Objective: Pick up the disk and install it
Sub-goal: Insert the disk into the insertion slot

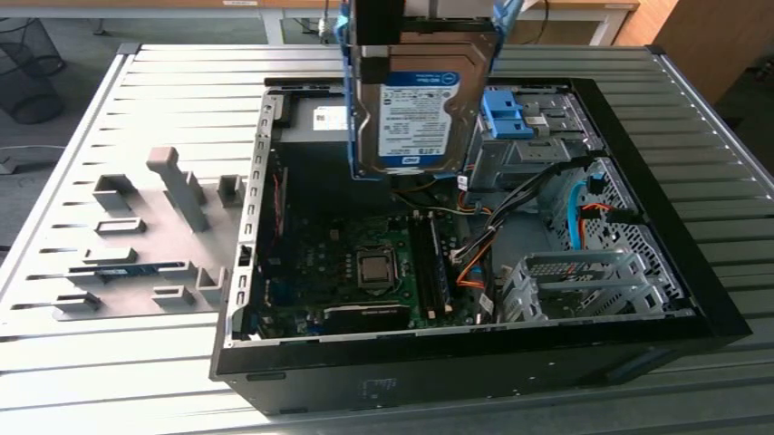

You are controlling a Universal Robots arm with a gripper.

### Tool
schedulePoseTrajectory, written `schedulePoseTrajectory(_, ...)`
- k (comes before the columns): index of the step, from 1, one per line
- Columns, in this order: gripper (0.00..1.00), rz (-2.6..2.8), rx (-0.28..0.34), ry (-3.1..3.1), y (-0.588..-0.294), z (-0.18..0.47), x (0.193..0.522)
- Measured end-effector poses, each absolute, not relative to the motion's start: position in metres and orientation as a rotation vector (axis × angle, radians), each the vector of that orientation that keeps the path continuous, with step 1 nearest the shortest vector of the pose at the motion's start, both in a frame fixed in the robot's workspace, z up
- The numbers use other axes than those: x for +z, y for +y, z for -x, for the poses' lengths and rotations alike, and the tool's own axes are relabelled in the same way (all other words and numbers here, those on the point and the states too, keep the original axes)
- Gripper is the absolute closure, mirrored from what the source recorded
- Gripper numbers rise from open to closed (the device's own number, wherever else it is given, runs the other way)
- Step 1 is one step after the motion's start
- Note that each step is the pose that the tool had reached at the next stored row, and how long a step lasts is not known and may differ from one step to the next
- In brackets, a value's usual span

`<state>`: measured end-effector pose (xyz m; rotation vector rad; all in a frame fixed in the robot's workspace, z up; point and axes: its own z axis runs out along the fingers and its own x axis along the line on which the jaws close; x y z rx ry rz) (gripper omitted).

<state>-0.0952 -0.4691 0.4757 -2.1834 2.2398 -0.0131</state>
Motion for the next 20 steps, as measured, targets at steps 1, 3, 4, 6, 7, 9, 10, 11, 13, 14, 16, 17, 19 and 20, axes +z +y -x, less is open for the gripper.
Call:
schedulePoseTrajectory(1,0.63,2.184,-0.013,2.24,-0.469,0.09,0.476)
schedulePoseTrajectory(3,0.63,2.183,-0.013,2.24,-0.469,0.081,0.475)
schedulePoseTrajectory(4,0.63,2.183,-0.013,2.24,-0.469,0.077,0.475)
schedulePoseTrajectory(6,0.63,2.184,-0.013,2.24,-0.469,0.068,0.475)
schedulePoseTrajectory(7,0.63,2.183,-0.013,2.24,-0.469,0.063,0.475)
schedulePoseTrajectory(9,0.63,2.183,-0.013,2.24,-0.469,0.055,0.474)
schedulePoseTrajectory(10,0.63,2.183,-0.013,2.24,-0.469,0.052,0.474)
schedulePoseTrajectory(11,0.63,2.184,-0.013,2.24,-0.47,0.051,0.474)
schedulePoseTrajectory(13,0.63,2.184,-0.013,2.24,-0.472,0.051,0.474)
schedulePoseTrajectory(14,0.63,2.184,-0.013,2.24,-0.474,0.051,0.474)
schedulePoseTrajectory(16,0.63,2.183,-0.013,2.24,-0.479,0.051,0.474)
schedulePoseTrajectory(17,0.63,2.183,-0.013,2.24,-0.482,0.051,0.474)
schedulePoseTrajectory(19,0.63,2.184,-0.013,2.24,-0.488,0.051,0.474)
schedulePoseTrajectory(20,0.63,2.183,-0.013,2.24,-0.491,0.051,0.474)
